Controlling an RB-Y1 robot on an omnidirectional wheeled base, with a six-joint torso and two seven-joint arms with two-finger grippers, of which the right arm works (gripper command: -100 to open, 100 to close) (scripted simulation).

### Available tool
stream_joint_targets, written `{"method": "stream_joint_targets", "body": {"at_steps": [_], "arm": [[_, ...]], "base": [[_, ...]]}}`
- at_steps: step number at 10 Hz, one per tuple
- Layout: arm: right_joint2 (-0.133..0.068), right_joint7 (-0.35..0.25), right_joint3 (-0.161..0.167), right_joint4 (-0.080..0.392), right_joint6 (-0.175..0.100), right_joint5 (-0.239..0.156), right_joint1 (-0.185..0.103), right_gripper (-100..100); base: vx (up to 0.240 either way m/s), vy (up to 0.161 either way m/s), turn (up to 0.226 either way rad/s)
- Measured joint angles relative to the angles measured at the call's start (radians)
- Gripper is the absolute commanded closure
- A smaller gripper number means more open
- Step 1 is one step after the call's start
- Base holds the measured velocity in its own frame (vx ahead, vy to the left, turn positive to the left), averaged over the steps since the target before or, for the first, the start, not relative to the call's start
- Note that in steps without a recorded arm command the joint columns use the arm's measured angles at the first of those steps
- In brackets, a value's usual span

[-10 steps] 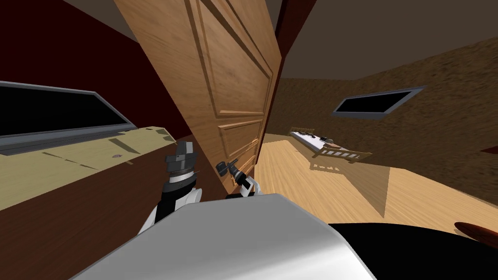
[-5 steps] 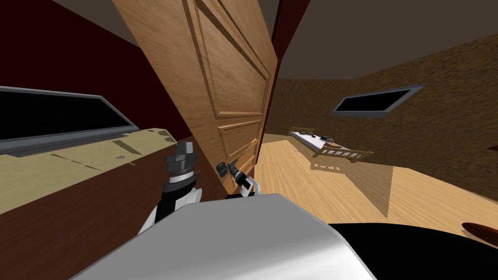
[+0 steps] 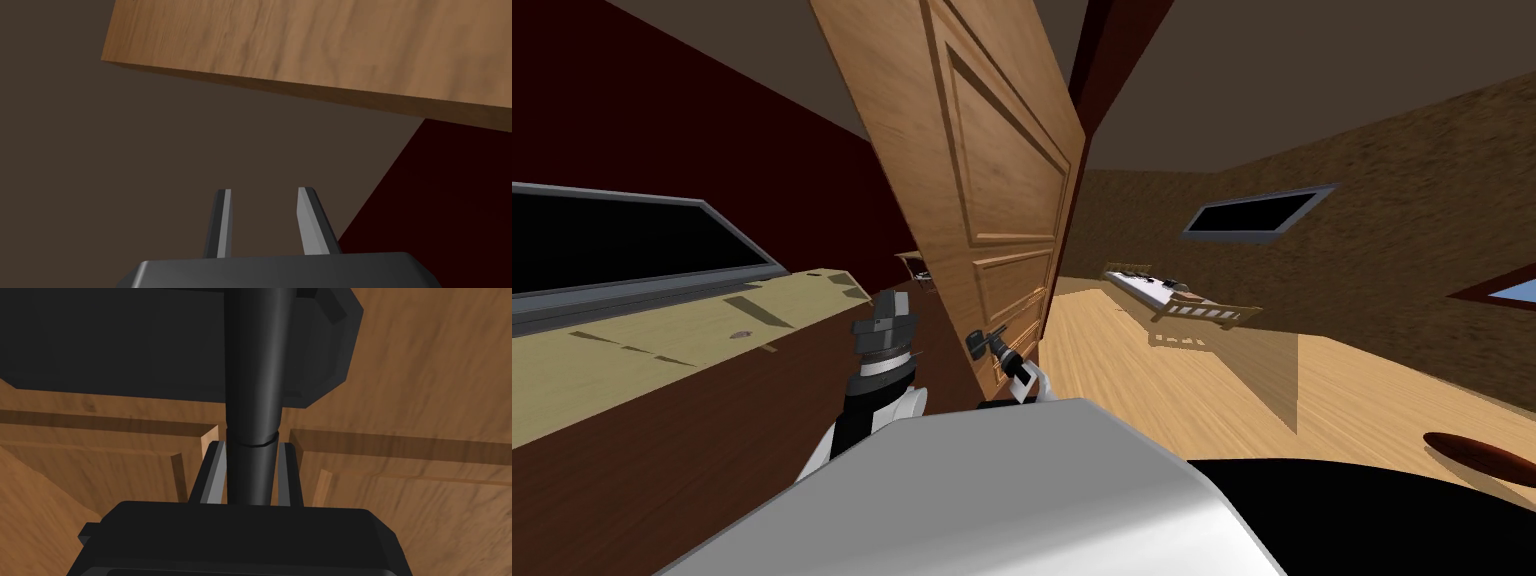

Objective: Push the door open

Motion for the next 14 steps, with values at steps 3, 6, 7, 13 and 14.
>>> {"method": "stream_joint_targets", "body": {"at_steps": [3,6,7,13,14], "arm": [[0.018,0.014,-0.055,0.036,-0.008,-0.01,-0.025,100],[0.036,0.025,-0.097,0.033,0.003,-0.017,-0.023,100],[0.052,0.031,-0.114,0.042,0.002,-0.019,-0.024,100],[0.017,0.047,-0.169,0.042,0.004,-0.029,-0.021,100],[0.022,0.053,-0.184,0.049,0.006,-0.031,-0.026,100]], "base": [[0.052,0.209,-0.077],[0.042,0.159,-0.073],[0.023,0.079,-0.038],[0.077,0.183,-0.073],[0.105,0.214,-0.068]]}}
